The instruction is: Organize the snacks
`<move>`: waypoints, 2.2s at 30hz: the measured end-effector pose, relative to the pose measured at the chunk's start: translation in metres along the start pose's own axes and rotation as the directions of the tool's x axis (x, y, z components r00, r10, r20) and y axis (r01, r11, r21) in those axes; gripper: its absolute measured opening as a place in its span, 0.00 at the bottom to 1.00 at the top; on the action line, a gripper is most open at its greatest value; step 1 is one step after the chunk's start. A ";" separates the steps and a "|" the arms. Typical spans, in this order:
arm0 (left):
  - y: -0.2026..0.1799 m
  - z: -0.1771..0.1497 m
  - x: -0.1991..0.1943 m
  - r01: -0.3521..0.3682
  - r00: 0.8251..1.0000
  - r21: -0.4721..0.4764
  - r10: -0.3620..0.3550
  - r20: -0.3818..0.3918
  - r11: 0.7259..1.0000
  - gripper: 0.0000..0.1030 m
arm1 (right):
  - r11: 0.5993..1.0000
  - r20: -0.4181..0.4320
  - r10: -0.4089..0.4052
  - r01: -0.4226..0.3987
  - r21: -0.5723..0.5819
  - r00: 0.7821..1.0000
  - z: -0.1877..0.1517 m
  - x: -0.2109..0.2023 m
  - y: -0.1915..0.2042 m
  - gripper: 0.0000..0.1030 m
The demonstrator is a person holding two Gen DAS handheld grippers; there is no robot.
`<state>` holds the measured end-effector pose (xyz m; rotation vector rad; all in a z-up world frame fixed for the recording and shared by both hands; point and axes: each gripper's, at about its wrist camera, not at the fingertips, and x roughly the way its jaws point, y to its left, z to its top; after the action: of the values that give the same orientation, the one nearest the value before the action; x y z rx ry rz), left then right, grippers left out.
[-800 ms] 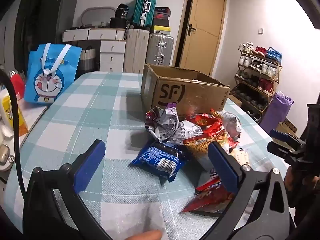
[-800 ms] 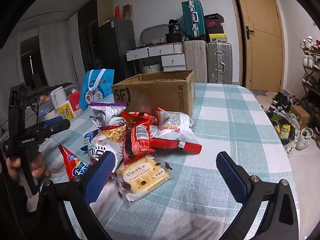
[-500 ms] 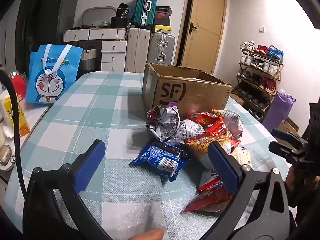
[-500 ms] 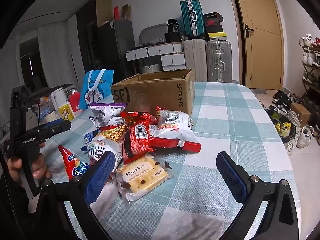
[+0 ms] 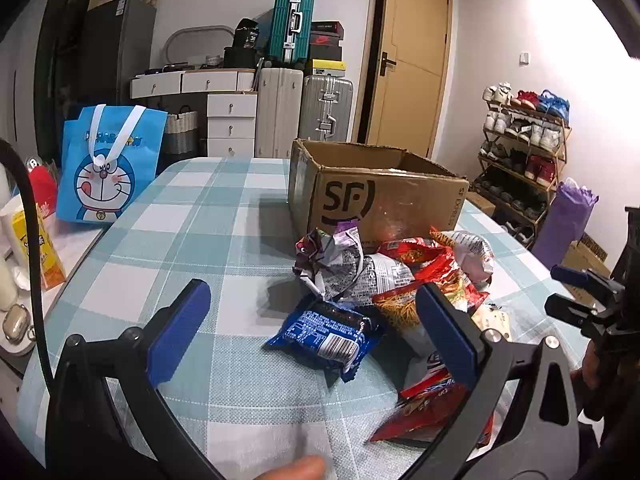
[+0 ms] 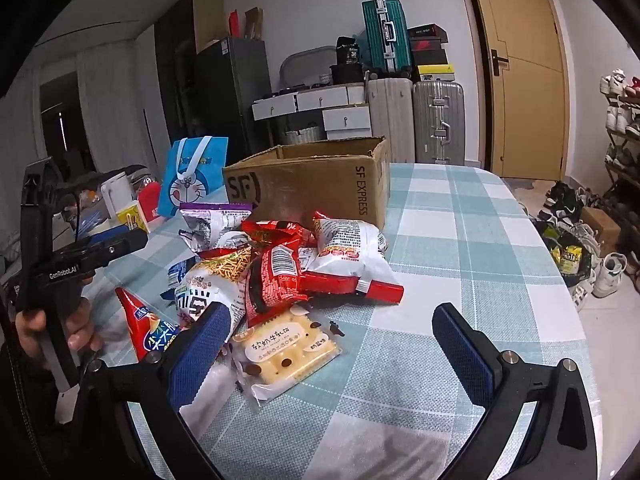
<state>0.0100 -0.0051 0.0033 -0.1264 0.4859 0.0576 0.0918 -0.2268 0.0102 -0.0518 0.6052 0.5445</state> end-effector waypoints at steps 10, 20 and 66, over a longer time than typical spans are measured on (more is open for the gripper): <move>0.001 0.000 0.002 -0.015 1.000 -0.008 0.015 -0.004 1.000 0.99 | 1.000 0.001 -0.003 0.003 0.003 1.000 0.000 -0.001 0.001 1.00; 0.001 -0.001 0.000 -0.014 1.000 0.002 0.014 -0.002 1.000 0.99 | 1.000 0.004 -0.003 0.003 0.005 1.000 0.000 -0.001 0.001 1.00; -0.022 -0.011 -0.025 0.064 0.997 0.058 -0.062 -0.045 0.996 0.99 | 1.000 -0.011 -0.014 0.014 -0.027 1.000 0.002 -0.002 0.007 1.00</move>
<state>-0.0149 -0.0292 0.0081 -0.0849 0.5258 -0.0216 0.0882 -0.2209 0.0140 -0.0849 0.6079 0.5392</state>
